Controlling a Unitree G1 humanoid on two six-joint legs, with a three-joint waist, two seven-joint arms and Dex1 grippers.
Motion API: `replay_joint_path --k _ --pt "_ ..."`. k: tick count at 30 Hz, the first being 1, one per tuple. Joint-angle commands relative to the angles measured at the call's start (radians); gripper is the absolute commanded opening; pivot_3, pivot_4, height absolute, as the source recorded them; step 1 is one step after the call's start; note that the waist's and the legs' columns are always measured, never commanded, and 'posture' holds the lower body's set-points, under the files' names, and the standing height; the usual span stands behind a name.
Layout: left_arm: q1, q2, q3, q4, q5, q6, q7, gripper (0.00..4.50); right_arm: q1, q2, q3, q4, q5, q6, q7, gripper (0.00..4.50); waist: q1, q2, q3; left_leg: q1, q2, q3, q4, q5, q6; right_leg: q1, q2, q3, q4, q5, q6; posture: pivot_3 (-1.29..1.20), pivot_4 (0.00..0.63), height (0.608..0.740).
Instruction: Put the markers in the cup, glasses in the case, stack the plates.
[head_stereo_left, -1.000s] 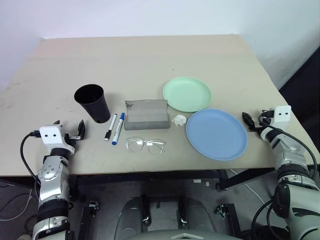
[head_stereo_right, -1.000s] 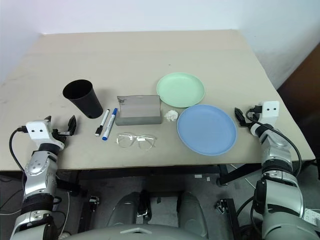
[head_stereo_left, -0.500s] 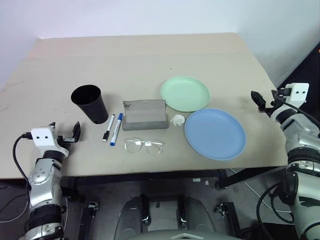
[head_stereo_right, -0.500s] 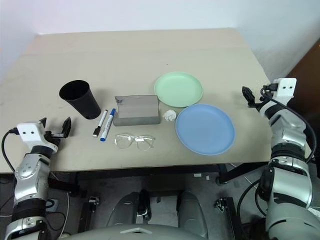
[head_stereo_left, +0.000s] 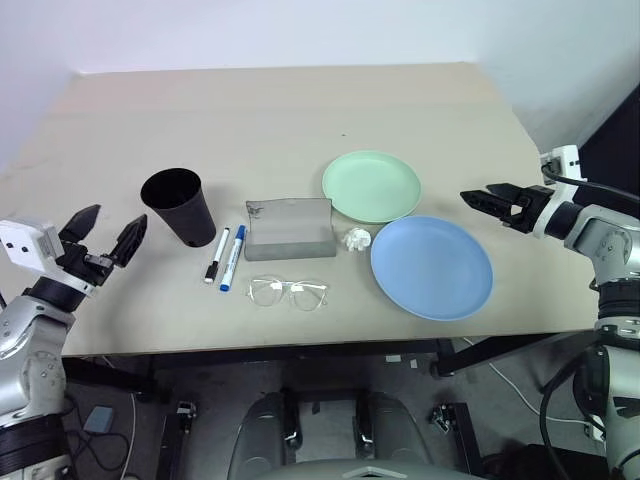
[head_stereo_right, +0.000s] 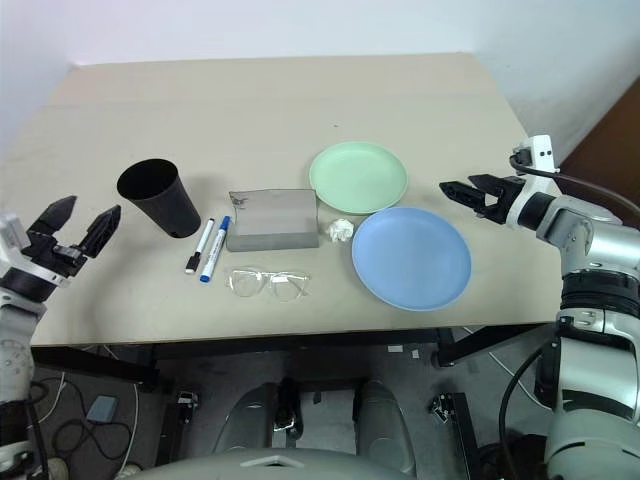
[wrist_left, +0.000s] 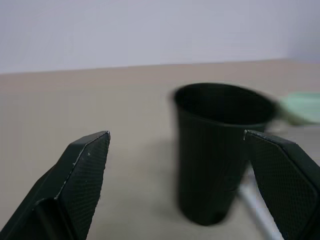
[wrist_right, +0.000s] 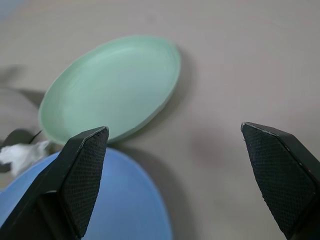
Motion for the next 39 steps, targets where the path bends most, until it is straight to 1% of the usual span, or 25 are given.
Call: replay_joint_path --k 1,5,10,14,17,19,23,26,30,31,33,36,37,39 --pt "0.067 0.053 0.030 -0.064 -0.074 0.079 -0.125 4.47 -0.020 -0.018 0.004 -0.036 0.008 0.022 0.016 4.50 0.000 0.000 0.000 0.000 0.000 0.000 0.000 0.000 0.000 0.000 0.000 0.000 0.000 0.000 0.000 0.00 0.150 0.711" --pt "0.114 0.097 0.005 -0.092 -0.077 0.120 -0.243 4.47 -0.041 -0.030 0.043 -0.011 -0.018 0.048 0.032 4.50 0.001 0.000 0.000 -0.001 0.000 0.000 0.000 0.000 0.000 -0.001 0.000 0.000 0.000 0.000 0.000 0.00 0.150 0.711" --pt "0.115 0.128 -0.067 -0.089 -0.012 0.115 -0.347 4.47 -0.047 -0.062 0.096 0.001 -0.043 0.090 0.077 4.50 0.005 0.000 0.000 -0.002 0.000 0.001 0.000 0.000 0.000 -0.003 -0.001 0.000 0.000 0.000 -0.001 0.00 0.150 0.711" --pt "0.082 0.128 -0.109 -0.051 0.024 0.092 -0.389 4.47 -0.033 -0.084 0.149 0.005 -0.078 0.106 0.105 4.50 0.003 0.000 0.000 -0.003 0.000 0.003 -0.001 0.000 0.000 -0.006 -0.001 0.001 0.000 0.000 -0.001 0.00 0.150 0.711" --pt "0.062 0.120 -0.119 -0.031 0.042 0.081 -0.404 4.47 -0.031 -0.088 0.162 0.013 -0.090 0.114 0.115 4.50 0.001 0.000 0.000 -0.004 0.000 0.003 -0.001 0.000 0.000 -0.007 0.000 0.002 0.000 0.000 -0.001 0.00 0.150 0.711" --pt "0.047 0.109 -0.129 -0.010 0.060 0.066 -0.408 4.47 -0.021 -0.095 0.187 0.017 -0.109 0.110 0.131 4.50 0.000 0.000 0.000 -0.004 0.000 0.003 0.000 0.000 0.000 -0.007 0.000 0.002 0.001 0.000 -0.001 0.00 0.150 0.711" --pt "0.041 0.117 -0.155 0.005 0.114 0.034 -0.425 4.47 0.004 -0.103 0.248 0.008 -0.164 0.067 0.149 4.50 -0.001 0.000 0.000 -0.004 0.000 0.003 0.001 0.000 0.000 -0.007 -0.001 0.002 0.002 0.000 -0.001 0.00 0.150 0.711" --pt "0.027 0.128 -0.168 0.010 0.156 0.029 -0.410 4.50 0.023 -0.110 0.273 -0.031 -0.187 0.029 0.171 3.89 0.000 0.000 0.000 -0.003 0.000 0.003 0.002 0.000 0.000 -0.006 -0.001 0.002 0.003 0.000 -0.001 0.00 0.150 0.711" --pt "0.017 0.124 -0.174 -0.013 0.153 0.047 -0.400 4.50 0.032 -0.123 0.347 -0.040 -0.254 0.012 0.193 2.46 0.000 0.000 0.000 -0.003 0.000 0.003 0.002 0.000 0.000 -0.007 -0.001 0.002 0.004 0.000 -0.001 0.00 0.150 0.711" --pt "0.015 0.123 -0.176 -0.014 0.155 0.046 -0.397 4.50 0.031 -0.124 0.357 -0.030 -0.269 0.004 0.191 2.19 0.000 0.000 0.000 -0.003 0.000 0.003 0.002 0.000 0.000 -0.007 -0.001 0.002 0.005 0.000 -0.001 0.00 0.150 0.711" --pt "0.020 0.118 -0.184 -0.023 0.159 0.045 -0.391 4.50 0.025 -0.122 0.345 -0.030 -0.260 0.007 0.203 1.38 0.001 0.000 0.000 -0.003 0.000 0.003 0.003 0.000 0.000 -0.006 -0.001 0.002 0.005 0.000 -0.001 0.00 0.150 0.711" --pt "0.028 0.118 -0.193 -0.022 0.173 0.038 -0.387 4.50 0.021 -0.122 0.347 -0.019 -0.275 -0.012 0.205 0.37 0.000 0.000 0.000 -0.003 0.000 0.003 0.005 0.000 0.000 -0.006 -0.001 0.002 0.006 0.000 -0.001 0.00 0.150 0.711" --pt "0.028 0.117 -0.194 -0.020 0.177 0.035 -0.386 4.50 0.022 -0.122 0.347 -0.021 -0.276 -0.018 0.211 0.10 0.000 0.000 0.000 -0.003 0.001 0.003 0.006 0.000 0.000 -0.006 0.000 0.002 0.006 0.000 -0.001 0.00 0.150 0.711" --pt "0.024 0.112 -0.190 -0.010 0.171 0.041 -0.387 4.50 0.012 -0.123 0.339 -0.030 -0.260 0.014 0.225 0.03 0.000 0.000 0.000 -0.003 0.001 0.003 0.007 0.000 0.000 -0.006 -0.001 0.002 0.007 0.000 -0.001 0.00 0.150 0.711"
